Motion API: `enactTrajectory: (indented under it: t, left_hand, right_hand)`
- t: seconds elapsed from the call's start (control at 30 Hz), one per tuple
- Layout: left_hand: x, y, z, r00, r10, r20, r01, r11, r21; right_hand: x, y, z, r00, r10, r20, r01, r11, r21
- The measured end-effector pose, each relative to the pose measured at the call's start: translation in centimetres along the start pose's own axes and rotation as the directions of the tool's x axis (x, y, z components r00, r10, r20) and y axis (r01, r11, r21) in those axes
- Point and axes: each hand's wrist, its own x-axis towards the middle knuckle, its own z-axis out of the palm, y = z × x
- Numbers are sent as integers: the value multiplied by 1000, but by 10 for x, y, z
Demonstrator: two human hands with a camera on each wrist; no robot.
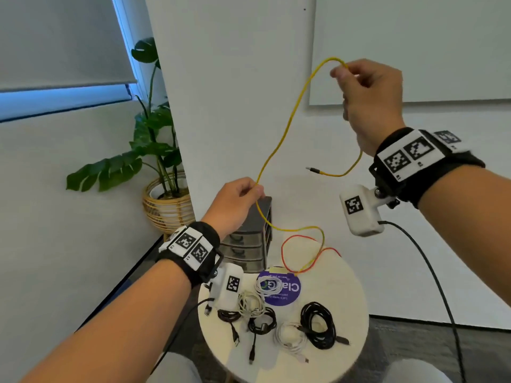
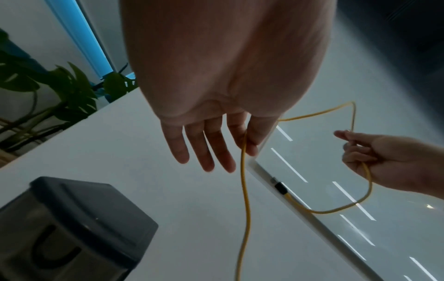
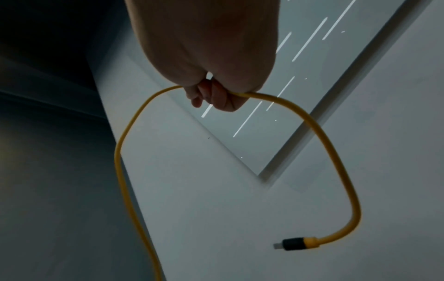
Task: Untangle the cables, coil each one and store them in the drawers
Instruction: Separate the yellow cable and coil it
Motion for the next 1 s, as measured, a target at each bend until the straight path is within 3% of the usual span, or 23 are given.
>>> enactTrajectory:
  t: [0.1, 0.17, 0.27, 0.33, 0.47, 0.63, 1.0]
  left_hand:
    - [-8, -5, -6, 998, -67, 1, 67, 997, -39]
    - [-14, -2, -8, 995, -103, 4, 102, 974, -202]
    - [-15, 14, -12, 995, -82, -58, 60, 948, -313]
    - [-15, 24, -14, 995, -70, -69, 45, 948, -315]
    - [-11, 33, -8, 995, -88, -51, 68, 947, -313]
    - [-1, 25, 11, 991, -135, -5, 127, 943, -307]
    - [40, -18, 33, 981, -182, 67, 195, 929, -316]
  right_hand:
    - [10, -5, -17, 988, 41, -147, -42, 999, -1]
    - [11, 3, -29, 982, 73, -175, -86, 994, -65]
    - [2, 29, -41, 979, 175, -104, -194, 959, -209]
    - [-15, 52, -42, 951, 306, 30, -282, 906, -316]
    - [-62, 104, -33, 811, 539, 225, -361, 765, -533]
    - [-116, 167, -2, 500, 776, 384, -274, 562, -780]
    - [-142, 255, 64, 277, 864, 419, -77, 455, -887]
